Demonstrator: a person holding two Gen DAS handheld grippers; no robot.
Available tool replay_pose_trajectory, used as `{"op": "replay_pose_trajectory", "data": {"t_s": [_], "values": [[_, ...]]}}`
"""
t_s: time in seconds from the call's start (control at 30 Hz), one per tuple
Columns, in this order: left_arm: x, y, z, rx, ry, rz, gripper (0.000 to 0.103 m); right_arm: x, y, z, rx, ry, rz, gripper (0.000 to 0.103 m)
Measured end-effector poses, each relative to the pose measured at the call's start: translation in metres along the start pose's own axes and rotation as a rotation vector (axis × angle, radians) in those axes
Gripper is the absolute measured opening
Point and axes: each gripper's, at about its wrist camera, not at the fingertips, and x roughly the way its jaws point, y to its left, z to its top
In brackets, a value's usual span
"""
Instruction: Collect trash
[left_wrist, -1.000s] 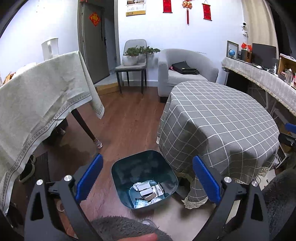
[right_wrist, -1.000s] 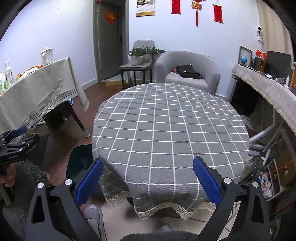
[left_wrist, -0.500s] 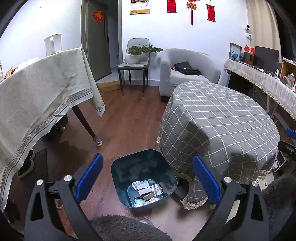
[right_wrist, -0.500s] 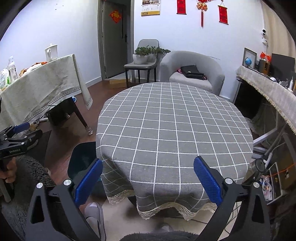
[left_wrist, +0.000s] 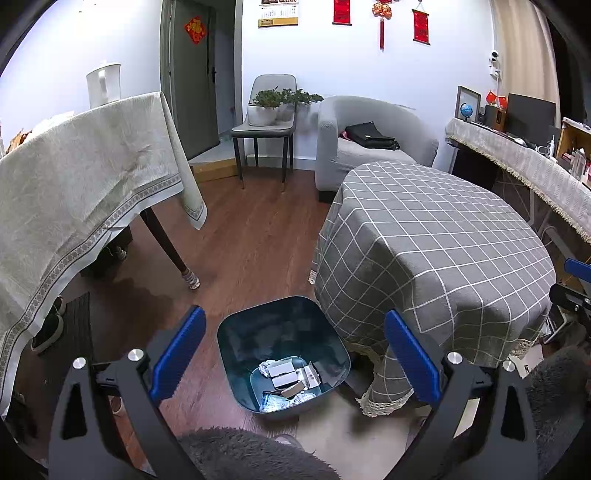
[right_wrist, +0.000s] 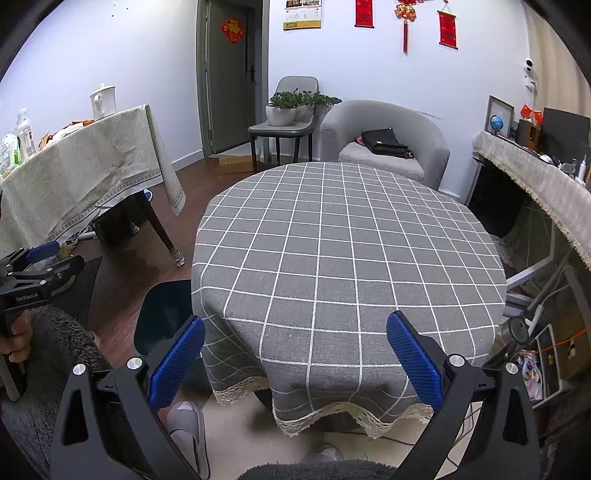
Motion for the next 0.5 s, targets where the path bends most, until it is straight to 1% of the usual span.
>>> {"op": "replay_pose_trajectory", "data": {"t_s": [0.5], "values": [[0.0002,-0.0007,-0.0003,0.002,0.001,0.001,0.099,0.0008,-0.0017,-0.0023,0.005,0.001,0.001,0.099]]}}
